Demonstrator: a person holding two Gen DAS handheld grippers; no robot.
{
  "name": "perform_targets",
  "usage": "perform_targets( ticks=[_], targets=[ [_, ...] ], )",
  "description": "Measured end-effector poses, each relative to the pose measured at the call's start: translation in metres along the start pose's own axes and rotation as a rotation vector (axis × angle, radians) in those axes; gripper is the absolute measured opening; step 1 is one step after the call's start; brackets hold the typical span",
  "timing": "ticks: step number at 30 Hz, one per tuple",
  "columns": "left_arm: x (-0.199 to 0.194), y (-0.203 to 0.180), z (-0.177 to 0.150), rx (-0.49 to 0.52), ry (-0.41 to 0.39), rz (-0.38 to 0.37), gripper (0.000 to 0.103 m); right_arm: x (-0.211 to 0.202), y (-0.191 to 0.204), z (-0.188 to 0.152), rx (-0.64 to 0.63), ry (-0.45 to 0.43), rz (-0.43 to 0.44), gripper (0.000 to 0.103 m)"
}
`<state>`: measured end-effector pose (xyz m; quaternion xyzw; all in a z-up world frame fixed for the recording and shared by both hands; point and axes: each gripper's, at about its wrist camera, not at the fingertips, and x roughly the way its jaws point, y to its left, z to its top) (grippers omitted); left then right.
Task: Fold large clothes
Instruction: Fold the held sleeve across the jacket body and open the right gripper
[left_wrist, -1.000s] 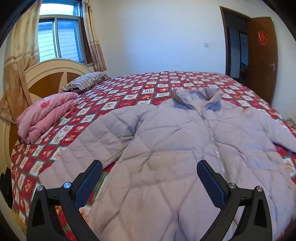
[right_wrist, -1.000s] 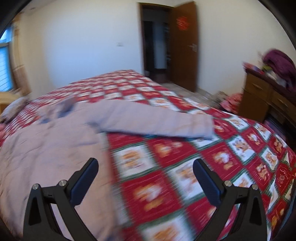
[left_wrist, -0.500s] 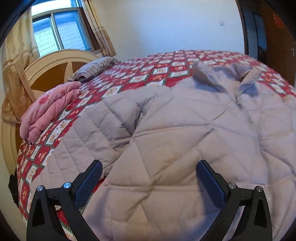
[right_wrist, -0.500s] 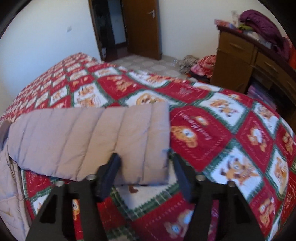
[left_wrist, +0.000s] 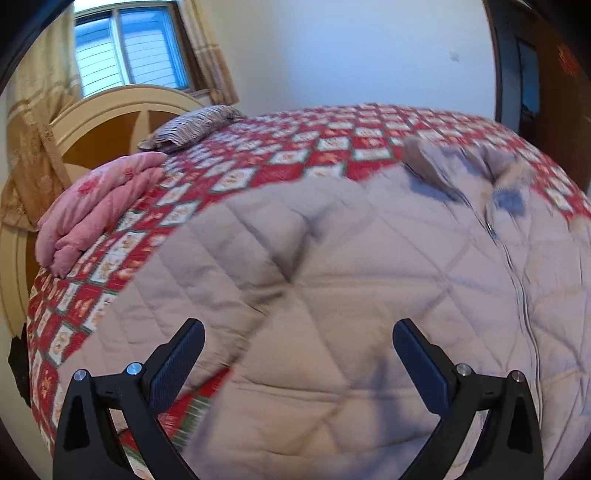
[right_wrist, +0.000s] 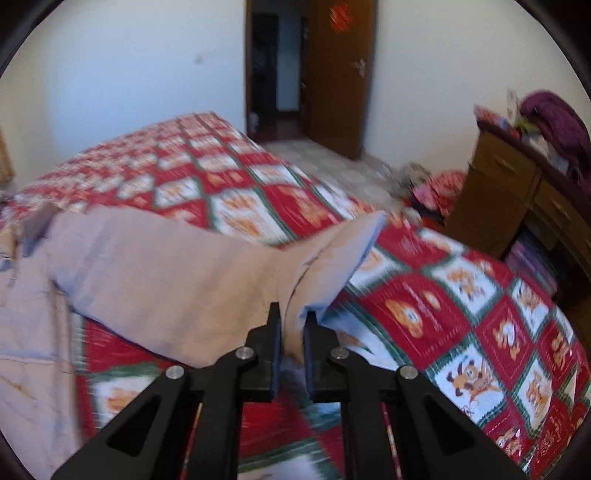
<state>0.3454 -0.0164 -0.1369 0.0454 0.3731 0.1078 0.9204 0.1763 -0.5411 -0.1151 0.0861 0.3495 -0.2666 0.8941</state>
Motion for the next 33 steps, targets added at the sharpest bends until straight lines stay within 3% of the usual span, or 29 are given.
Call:
perform_targets(
  ticks=[5, 14, 26, 31, 33],
  targets=[
    [-0.009, 0.026, 0.006, -0.055, -0.014, -0.002, 0.102, -0.05, 0.062, 0.021, -0.09, -0.118, 0.095, 0.011],
    [-0.009, 0.056, 0.001, -0.07, -0.038, -0.003, 0.102, -0.102, 0.189, 0.027, -0.272, -0.23, 0.254, 0.01],
    [0.012, 0.092, -0.01, -0.076, -0.035, 0.048, 0.102, -0.091, 0.353, -0.027, -0.469, -0.199, 0.43, 0.01],
    [0.017, 0.102, -0.011, -0.089, -0.018, 0.066, 0.102, -0.074, 0.393, -0.052, -0.512, -0.147, 0.487, 0.011],
    [0.016, 0.101, -0.008, -0.086, -0.018, 0.069, 0.102, -0.068, 0.403, -0.061, -0.521, -0.127, 0.508, 0.02]
  ],
)
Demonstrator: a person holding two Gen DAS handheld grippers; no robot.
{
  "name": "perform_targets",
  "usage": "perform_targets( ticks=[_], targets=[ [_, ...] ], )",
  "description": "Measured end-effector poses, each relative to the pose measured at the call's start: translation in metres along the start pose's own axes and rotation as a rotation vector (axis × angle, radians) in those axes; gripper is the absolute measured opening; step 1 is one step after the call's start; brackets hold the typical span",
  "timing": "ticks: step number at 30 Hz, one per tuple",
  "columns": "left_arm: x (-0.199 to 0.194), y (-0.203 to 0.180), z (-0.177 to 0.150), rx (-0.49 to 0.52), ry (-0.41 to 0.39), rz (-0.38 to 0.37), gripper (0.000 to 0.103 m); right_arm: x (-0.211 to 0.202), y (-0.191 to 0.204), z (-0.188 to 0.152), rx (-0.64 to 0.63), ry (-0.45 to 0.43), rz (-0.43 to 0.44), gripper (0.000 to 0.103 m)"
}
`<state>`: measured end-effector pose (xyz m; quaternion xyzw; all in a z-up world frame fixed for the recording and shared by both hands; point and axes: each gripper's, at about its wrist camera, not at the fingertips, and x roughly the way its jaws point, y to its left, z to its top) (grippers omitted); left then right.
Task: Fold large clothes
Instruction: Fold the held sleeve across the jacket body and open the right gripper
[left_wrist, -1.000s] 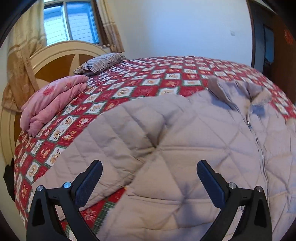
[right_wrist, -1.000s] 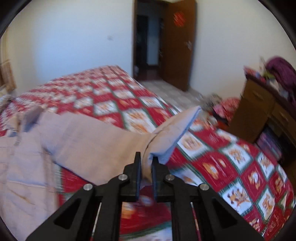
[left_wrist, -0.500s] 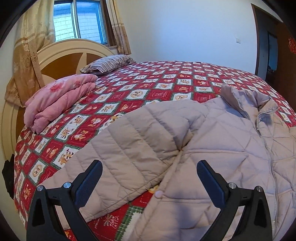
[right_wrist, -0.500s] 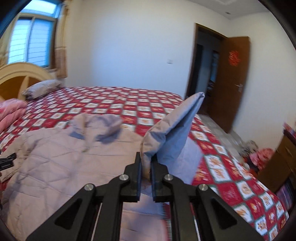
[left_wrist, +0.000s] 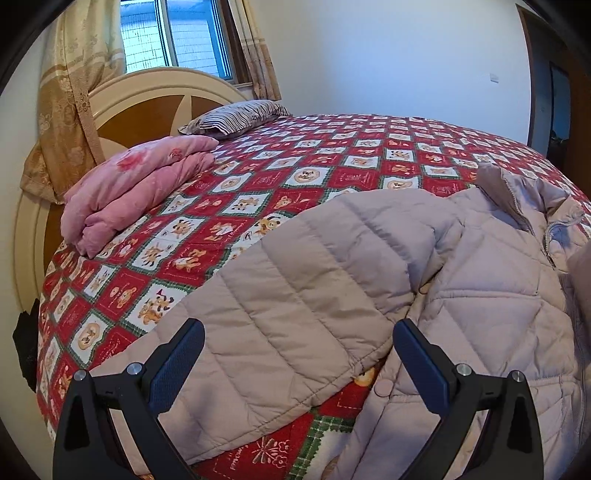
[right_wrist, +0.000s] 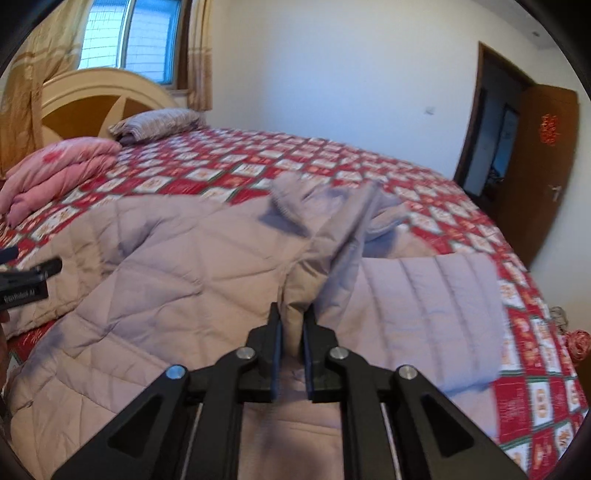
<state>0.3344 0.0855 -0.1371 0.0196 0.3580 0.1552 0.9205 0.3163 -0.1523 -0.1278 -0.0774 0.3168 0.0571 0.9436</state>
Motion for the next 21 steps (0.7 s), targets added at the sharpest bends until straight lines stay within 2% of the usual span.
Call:
perform_targets(
  ticks=[1, 2, 3, 4, 8, 11, 13, 15, 17, 18, 20, 21],
  targets=[
    [-0.002, -0.001, 0.002, 0.0, -0.003, 0.0, 0.102, 0.001, 0.001, -0.003, 0.004, 0.0, 0.011, 0.027],
    [-0.005, -0.003, 0.003, 0.001, -0.007, -0.002, 0.102, 0.0, 0.0, -0.004, 0.01, 0.008, 0.026, 0.049],
    [-0.008, -0.006, 0.006, 0.003, -0.015, -0.005, 0.102, -0.006, -0.004, -0.006, 0.027, 0.01, 0.057, 0.066],
    [-0.013, -0.011, 0.01, 0.005, -0.024, -0.009, 0.102, -0.015, -0.008, -0.009, 0.039, -0.007, 0.075, 0.07],
    [-0.03, -0.045, 0.022, 0.025, -0.048, -0.06, 0.102, -0.05, -0.034, -0.021, 0.016, -0.032, 0.072, 0.07],
    [-0.045, -0.088, 0.03, 0.072, -0.072, -0.105, 0.102, -0.066, -0.072, -0.032, 0.086, -0.035, 0.035, 0.071],
    [-0.051, -0.119, 0.031, 0.112, -0.076, -0.147, 0.102, -0.071, -0.097, -0.039, 0.137, -0.027, -0.022, 0.071],
    [-0.048, -0.154, 0.03, 0.148, -0.032, -0.21, 0.102, -0.076, -0.121, -0.051, 0.168, -0.012, -0.08, 0.072],
    [-0.034, -0.19, 0.025, 0.205, 0.046, -0.267, 0.102, -0.079, -0.138, -0.065, 0.195, 0.006, -0.105, 0.072],
    [-0.029, -0.201, 0.021, 0.223, 0.062, -0.263, 0.102, -0.08, -0.143, -0.071, 0.203, 0.017, -0.114, 0.072],
    [-0.016, -0.223, 0.011, 0.266, 0.096, -0.262, 0.092, -0.082, -0.152, -0.085, 0.208, 0.032, -0.125, 0.072],
    [-0.01, -0.231, 0.006, 0.283, 0.121, -0.272, 0.069, -0.083, -0.155, -0.092, 0.206, 0.042, -0.134, 0.072]
  ],
)
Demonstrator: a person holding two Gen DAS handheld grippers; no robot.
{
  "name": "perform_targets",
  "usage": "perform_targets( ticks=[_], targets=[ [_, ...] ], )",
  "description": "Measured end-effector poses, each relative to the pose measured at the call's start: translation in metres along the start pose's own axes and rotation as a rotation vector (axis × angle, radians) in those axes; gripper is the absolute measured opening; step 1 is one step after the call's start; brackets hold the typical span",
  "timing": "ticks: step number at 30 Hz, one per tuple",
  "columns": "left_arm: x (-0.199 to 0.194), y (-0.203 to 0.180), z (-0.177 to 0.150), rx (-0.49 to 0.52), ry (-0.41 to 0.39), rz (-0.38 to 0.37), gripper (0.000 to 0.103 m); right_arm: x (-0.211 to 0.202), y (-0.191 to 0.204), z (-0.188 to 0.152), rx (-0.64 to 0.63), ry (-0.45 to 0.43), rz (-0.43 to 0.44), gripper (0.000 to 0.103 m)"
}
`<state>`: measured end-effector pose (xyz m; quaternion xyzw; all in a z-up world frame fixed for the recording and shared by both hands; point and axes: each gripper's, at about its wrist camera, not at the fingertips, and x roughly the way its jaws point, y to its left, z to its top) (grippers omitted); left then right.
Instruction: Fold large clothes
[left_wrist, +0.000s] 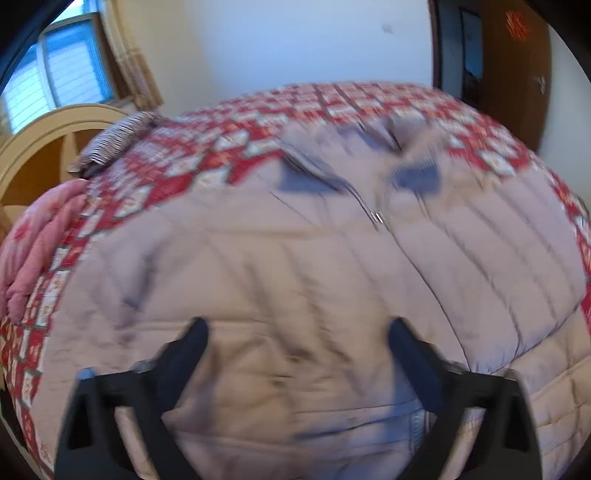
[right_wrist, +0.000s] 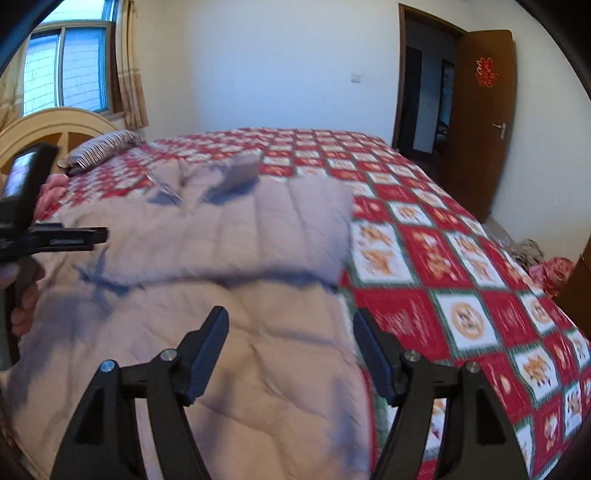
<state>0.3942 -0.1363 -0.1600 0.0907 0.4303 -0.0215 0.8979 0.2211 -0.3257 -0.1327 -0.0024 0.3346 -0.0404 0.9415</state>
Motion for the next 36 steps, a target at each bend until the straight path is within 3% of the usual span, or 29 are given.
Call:
perform_targets(
  ticks=[1, 3, 4, 7, 10, 13, 15, 17, 18, 19, 22, 24, 27, 31, 36],
  targets=[
    [0.008, -0.004, -0.004, 0.006, 0.031, -0.03, 0.05, 0.0, -0.003, -0.005, -0.003, 0.005, -0.007, 0.073],
    [0.009, -0.006, -0.008, 0.003, 0.028, -0.055, 0.038, -0.001, -0.012, -0.013, -0.003, 0.011, -0.018, 0.078],
    [0.006, -0.007, -0.009, 0.018, 0.011, -0.062, 0.027, -0.001, -0.014, -0.016, 0.004, 0.011, -0.023, 0.079],
    [-0.007, -0.006, -0.011, 0.038, -0.027, -0.055, 0.02, 0.003, -0.026, -0.025, 0.04, 0.021, -0.021, 0.081],
    [-0.027, 0.005, -0.009, 0.041, -0.115, 0.017, 0.02, 0.007, -0.032, -0.028, 0.064, 0.028, -0.017, 0.081],
    [-0.036, 0.024, -0.015, 0.049, -0.154, 0.062, 0.021, 0.006, -0.031, -0.03, 0.057, 0.022, -0.005, 0.081],
    [-0.037, 0.03, -0.02, 0.057, -0.166, 0.063, 0.028, 0.006, -0.031, -0.031, 0.054, 0.024, 0.001, 0.081],
    [-0.035, 0.029, -0.019, 0.074, -0.148, 0.072, 0.043, 0.008, -0.03, -0.027, 0.05, 0.031, 0.005, 0.081],
    [-0.036, 0.028, -0.019, 0.073, -0.151, 0.08, 0.056, 0.01, -0.03, -0.025, 0.043, 0.033, 0.002, 0.081],
    [-0.041, 0.028, -0.017, 0.065, -0.181, 0.09, 0.067, 0.011, -0.029, -0.021, 0.036, 0.032, -0.006, 0.081],
    [-0.057, 0.031, -0.01, 0.018, -0.284, 0.137, 0.084, 0.013, -0.032, -0.001, 0.036, 0.017, -0.008, 0.073],
    [-0.067, 0.035, -0.001, -0.036, -0.342, 0.127, 0.087, 0.017, -0.036, 0.021, 0.048, -0.003, -0.007, 0.054],
    [-0.062, 0.028, 0.014, -0.055, -0.347, 0.104, 0.088, 0.031, -0.038, 0.055, 0.069, -0.047, -0.009, 0.053],
    [-0.023, 0.005, 0.023, 0.028, -0.292, 0.157, 0.088, 0.072, -0.031, 0.091, 0.073, -0.061, 0.006, 0.053],
    [0.044, -0.004, 0.017, 0.058, -0.154, 0.212, 0.088, 0.135, -0.014, 0.091, 0.055, 0.052, 0.065, 0.053]
  ],
)
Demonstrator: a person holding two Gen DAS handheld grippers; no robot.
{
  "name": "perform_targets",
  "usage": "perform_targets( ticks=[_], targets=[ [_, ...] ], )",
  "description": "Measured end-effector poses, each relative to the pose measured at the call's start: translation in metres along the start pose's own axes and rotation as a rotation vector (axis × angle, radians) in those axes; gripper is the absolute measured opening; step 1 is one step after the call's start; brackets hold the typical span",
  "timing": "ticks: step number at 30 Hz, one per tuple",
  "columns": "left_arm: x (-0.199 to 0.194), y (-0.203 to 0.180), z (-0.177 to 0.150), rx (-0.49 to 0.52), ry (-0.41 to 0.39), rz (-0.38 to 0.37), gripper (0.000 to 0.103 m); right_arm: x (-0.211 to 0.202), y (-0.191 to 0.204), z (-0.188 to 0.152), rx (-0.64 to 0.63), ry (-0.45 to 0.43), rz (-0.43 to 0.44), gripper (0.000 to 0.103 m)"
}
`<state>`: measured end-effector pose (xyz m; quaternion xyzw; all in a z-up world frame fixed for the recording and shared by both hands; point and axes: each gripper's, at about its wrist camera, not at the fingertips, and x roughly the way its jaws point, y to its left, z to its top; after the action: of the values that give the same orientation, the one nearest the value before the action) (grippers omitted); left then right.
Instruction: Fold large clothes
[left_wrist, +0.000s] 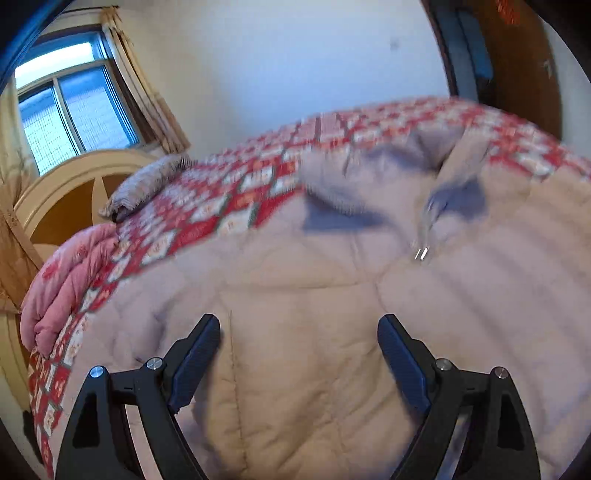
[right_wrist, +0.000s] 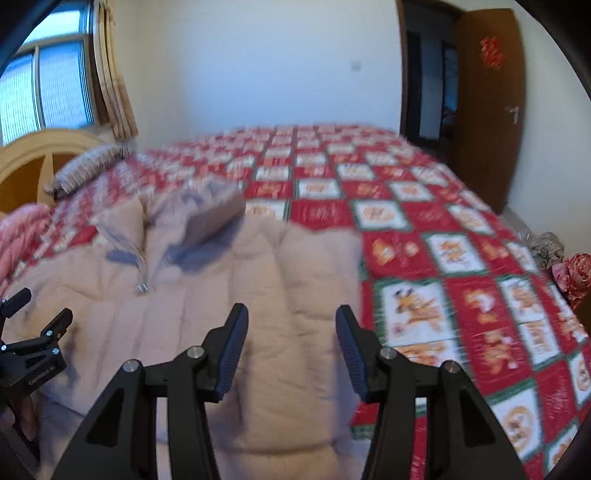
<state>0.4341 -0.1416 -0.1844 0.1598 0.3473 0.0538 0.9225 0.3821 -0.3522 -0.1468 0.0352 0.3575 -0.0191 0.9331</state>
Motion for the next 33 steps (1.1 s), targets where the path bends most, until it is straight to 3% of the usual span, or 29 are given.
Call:
perform_targets(
  ticks=[6, 15, 18, 19, 21, 24, 26, 29, 33],
  targets=[
    [0.016, -0.006, -0.009, 0.0, 0.019, -0.019, 0.092, 0.033, -0.001, -0.029, -0.005, 0.073, -0.008, 0.053],
    [0.028, -0.003, -0.011, -0.031, 0.056, -0.049, 0.098, 0.04, 0.003, -0.03, -0.025, 0.084, -0.041, 0.053],
    [0.015, 0.005, -0.005, -0.035, 0.067, -0.063, 0.097, 0.043, 0.006, -0.026, -0.053, 0.103, -0.061, 0.053],
    [0.005, 0.013, -0.004, -0.051, 0.056, -0.079, 0.097, 0.039, 0.008, -0.022, -0.071, 0.113, -0.074, 0.053],
    [-0.03, 0.034, -0.003, -0.078, -0.042, -0.11, 0.097, 0.019, 0.014, -0.015, -0.067, 0.101, -0.083, 0.053],
    [-0.05, 0.042, -0.008, -0.069, -0.12, -0.102, 0.098, -0.022, 0.033, -0.009, -0.025, 0.016, -0.03, 0.061],
    [-0.04, 0.037, -0.013, -0.049, -0.085, -0.091, 0.098, -0.03, 0.053, -0.011, -0.023, -0.002, 0.022, 0.061],
    [-0.008, 0.029, -0.025, -0.044, 0.031, -0.083, 0.098, -0.016, 0.089, -0.025, -0.03, 0.044, 0.082, 0.061],
    [0.007, 0.031, -0.032, -0.085, 0.072, -0.133, 0.1, 0.015, 0.107, -0.049, -0.077, 0.106, 0.057, 0.061]
  ],
)
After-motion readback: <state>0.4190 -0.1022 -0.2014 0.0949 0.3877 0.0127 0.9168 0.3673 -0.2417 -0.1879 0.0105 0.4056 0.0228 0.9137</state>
